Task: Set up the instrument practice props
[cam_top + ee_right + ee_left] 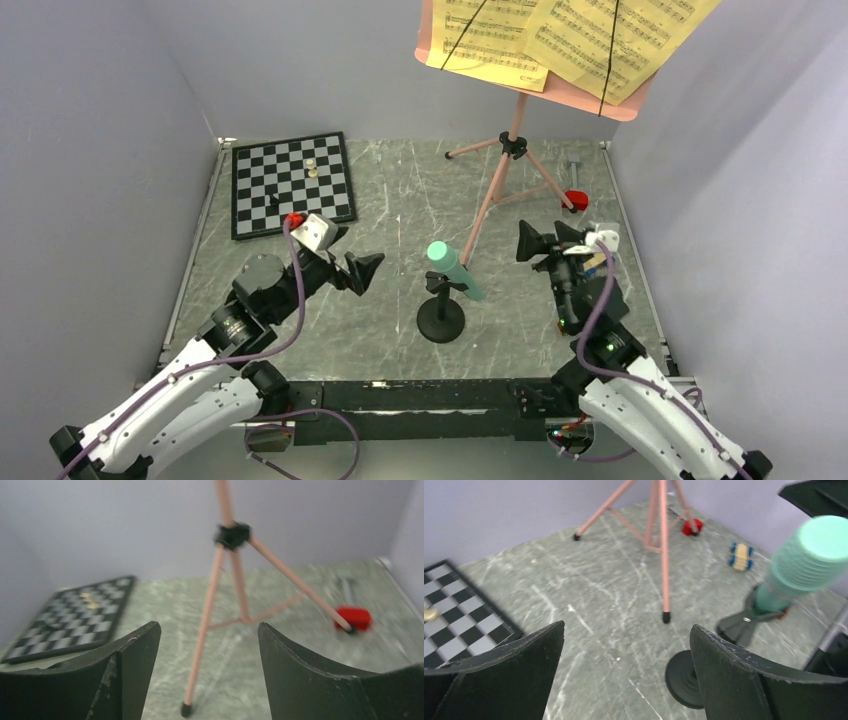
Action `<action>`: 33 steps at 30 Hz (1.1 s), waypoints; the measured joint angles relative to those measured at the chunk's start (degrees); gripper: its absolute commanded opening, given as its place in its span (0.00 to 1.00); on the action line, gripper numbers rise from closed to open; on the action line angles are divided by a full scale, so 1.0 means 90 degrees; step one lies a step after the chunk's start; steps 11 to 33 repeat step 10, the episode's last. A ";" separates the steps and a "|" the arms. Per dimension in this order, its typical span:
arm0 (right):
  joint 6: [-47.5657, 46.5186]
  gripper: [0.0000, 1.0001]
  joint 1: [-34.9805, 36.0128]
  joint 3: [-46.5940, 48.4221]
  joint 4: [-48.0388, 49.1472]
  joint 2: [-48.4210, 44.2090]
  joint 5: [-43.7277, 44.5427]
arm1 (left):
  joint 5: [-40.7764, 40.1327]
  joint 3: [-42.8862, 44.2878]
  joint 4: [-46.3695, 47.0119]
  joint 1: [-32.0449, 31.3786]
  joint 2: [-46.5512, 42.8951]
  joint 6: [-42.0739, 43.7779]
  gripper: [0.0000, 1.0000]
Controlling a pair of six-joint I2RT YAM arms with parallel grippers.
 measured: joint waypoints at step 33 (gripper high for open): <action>0.1020 1.00 0.0000 0.0182 -0.1052 0.1265 0.1792 | -0.1766 -0.0311 -0.0355 0.0000 -0.0036 -0.0376 0.99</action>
